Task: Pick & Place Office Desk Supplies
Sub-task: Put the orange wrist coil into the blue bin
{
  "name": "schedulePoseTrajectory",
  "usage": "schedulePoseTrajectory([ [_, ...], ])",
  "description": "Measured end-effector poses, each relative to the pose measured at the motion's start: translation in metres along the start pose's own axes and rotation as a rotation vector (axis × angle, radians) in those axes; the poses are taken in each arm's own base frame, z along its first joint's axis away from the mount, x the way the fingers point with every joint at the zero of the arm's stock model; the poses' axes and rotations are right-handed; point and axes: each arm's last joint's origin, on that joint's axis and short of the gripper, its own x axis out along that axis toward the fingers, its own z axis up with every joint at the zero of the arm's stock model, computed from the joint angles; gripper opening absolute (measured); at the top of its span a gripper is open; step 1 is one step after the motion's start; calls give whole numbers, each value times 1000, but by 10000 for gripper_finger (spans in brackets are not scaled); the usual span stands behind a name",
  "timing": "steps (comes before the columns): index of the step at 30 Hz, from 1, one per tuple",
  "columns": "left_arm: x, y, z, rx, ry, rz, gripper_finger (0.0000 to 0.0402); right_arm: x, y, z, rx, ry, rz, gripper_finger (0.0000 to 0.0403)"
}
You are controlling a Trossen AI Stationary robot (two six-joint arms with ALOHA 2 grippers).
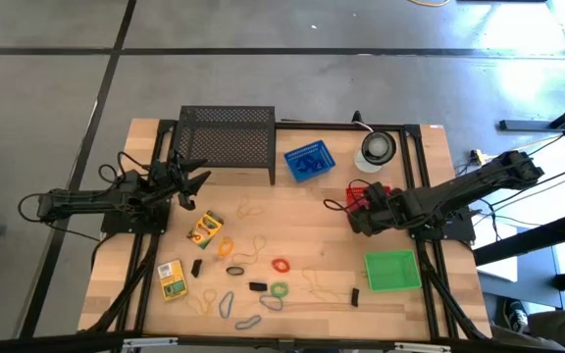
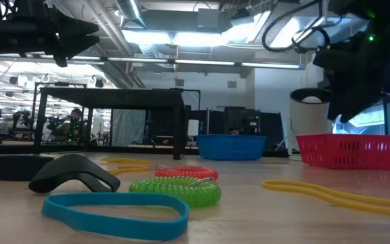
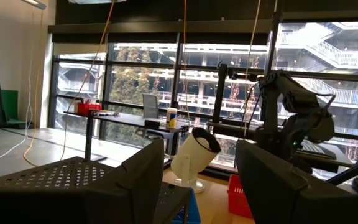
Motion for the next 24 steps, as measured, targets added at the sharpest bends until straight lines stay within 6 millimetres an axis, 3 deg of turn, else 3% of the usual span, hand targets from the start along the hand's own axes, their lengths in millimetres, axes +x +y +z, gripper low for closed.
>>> schedulePoseTrajectory([
  [5, 0, 0, 0, 0, 0, 0, 194, -20, 19, 17, -50, -92, 114, 168],
  [13, 0, 0, 0, 0, 0, 0, 194, -40, 59, 41, -200, -396, 405, 165],
  [18, 0, 0, 0, 0, 0, 0, 194, -43, 74, 46, -315, -514, 469, 165],
  [24, 0, 0, -1, 2, 7, 0, 194, -31, 93, 45, -424, -582, 481, 165],
])
